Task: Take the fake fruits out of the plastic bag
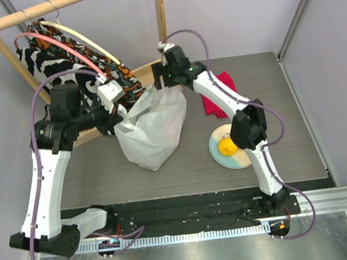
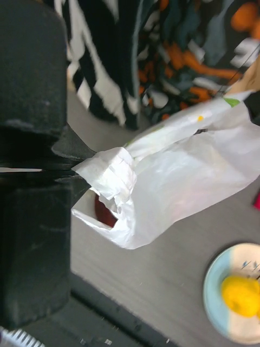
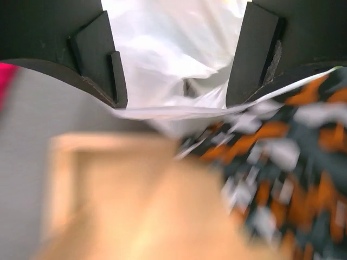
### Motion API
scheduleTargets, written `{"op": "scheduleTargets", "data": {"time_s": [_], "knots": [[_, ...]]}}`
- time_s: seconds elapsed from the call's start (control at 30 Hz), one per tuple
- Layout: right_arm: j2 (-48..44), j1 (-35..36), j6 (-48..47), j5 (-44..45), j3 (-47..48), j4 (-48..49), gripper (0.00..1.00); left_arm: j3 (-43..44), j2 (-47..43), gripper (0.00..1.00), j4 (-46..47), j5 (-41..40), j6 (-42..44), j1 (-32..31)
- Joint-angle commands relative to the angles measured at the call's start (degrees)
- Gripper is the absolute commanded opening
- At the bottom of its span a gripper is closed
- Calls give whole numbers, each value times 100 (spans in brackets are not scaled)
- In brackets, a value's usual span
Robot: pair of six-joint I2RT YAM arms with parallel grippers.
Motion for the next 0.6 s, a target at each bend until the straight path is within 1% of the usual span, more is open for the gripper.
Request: {"op": "scheduleTargets", "data": {"time_s": [0.0,0.03,0.1,0.13,0.17,0.2,0.23,0.27,0.3,0.33,0.37,0.4,0.43,0.47,0.5,0.57], "knots": [[-478,-132,92,514,303,327,82,1192,671,0,198,-231,565,28],[-583,-114,39,270,84,345,82,1406,777,0,58,-179,653,28],[-970,-18,-40,197,-259,319,83,1801,989,0,-513,-47,847,28],[-1163,17,-154,145,-748,302,83,1847,998,0,-750,23,900,28],[-1547,78,-190,22,-1049,284,83,1830,928,0,-1301,120,909,28],[-1812,140,-233,-170,-1382,284,83,1656,849,0,-1619,312,1048,28],[-2059,262,-277,-259,-2047,293,82,1480,726,0,-1944,384,1154,28],[-2287,325,-417,-521,-2367,327,83,1252,586,0,-2461,419,1260,28],[-2777,403,-505,-680,-2648,423,82,649,202,0,-2614,394,1330,28],[-2965,561,-602,-821,-3069,477,82,278,-37,0,-2668,376,1340,28],[-3114,649,-786,-970,-3195,503,82,-91,-283,0,-2634,367,1322,19],[-3220,772,-822,-989,-3248,495,82,-722,-799,0,-2538,358,1148,19],[-3213,852,-858,-1059,-3258,486,81,-989,-1013,0,-2389,323,981,19],[-3169,1009,-875,-1121,-3232,486,76,-1218,-1233,0,-2109,314,866,19],[-2986,1063,-867,-1191,-3197,486,75,-1568,-1505,0,-2019,288,804,19],[-2748,1151,-762,-1209,-3065,512,71,-1808,-1639,0,-1887,165,716,36]]}}
